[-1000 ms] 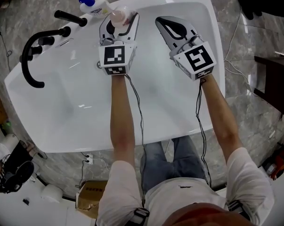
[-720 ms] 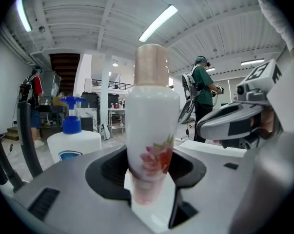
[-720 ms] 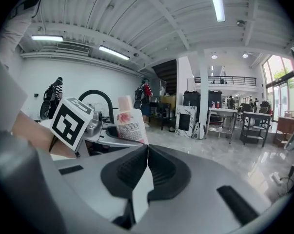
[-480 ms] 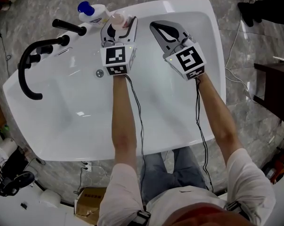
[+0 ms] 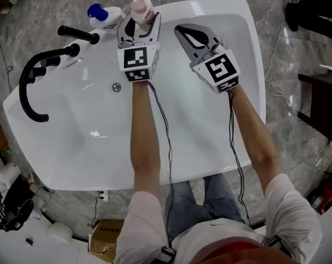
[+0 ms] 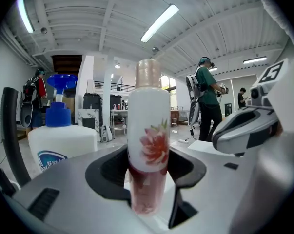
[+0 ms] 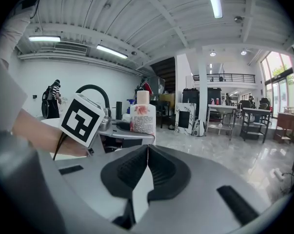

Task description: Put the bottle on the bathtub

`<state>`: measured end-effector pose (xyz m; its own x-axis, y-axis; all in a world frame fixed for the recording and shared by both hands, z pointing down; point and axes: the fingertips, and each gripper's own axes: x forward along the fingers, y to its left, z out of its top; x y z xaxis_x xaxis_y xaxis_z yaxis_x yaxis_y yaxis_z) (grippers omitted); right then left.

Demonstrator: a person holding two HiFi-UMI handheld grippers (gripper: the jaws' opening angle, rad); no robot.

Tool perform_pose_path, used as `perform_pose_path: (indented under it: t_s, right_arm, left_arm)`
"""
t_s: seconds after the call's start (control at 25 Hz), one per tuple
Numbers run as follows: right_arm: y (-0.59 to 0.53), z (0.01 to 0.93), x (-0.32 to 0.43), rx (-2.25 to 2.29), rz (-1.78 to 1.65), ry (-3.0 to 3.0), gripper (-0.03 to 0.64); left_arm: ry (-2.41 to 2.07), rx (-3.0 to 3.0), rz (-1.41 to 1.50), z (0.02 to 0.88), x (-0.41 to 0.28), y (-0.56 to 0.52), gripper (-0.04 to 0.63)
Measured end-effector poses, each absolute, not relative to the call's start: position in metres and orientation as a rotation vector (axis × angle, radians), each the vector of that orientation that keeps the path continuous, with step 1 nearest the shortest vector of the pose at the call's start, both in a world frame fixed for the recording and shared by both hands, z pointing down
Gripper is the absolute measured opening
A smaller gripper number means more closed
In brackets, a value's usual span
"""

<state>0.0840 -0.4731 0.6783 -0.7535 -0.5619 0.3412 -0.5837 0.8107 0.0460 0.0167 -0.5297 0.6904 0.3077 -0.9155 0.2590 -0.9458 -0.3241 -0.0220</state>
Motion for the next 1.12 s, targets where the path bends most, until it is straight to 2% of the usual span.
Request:
perform_pose_path:
  t_s: [1.12]
  right_arm:
    - [-0.470, 0.674, 0.090, 0.887, 0.089, -2.649, -0.005]
  left_arm:
    - [-1.865, 2.319, 0.351, 0.686, 0.011, -0.538, 0.235]
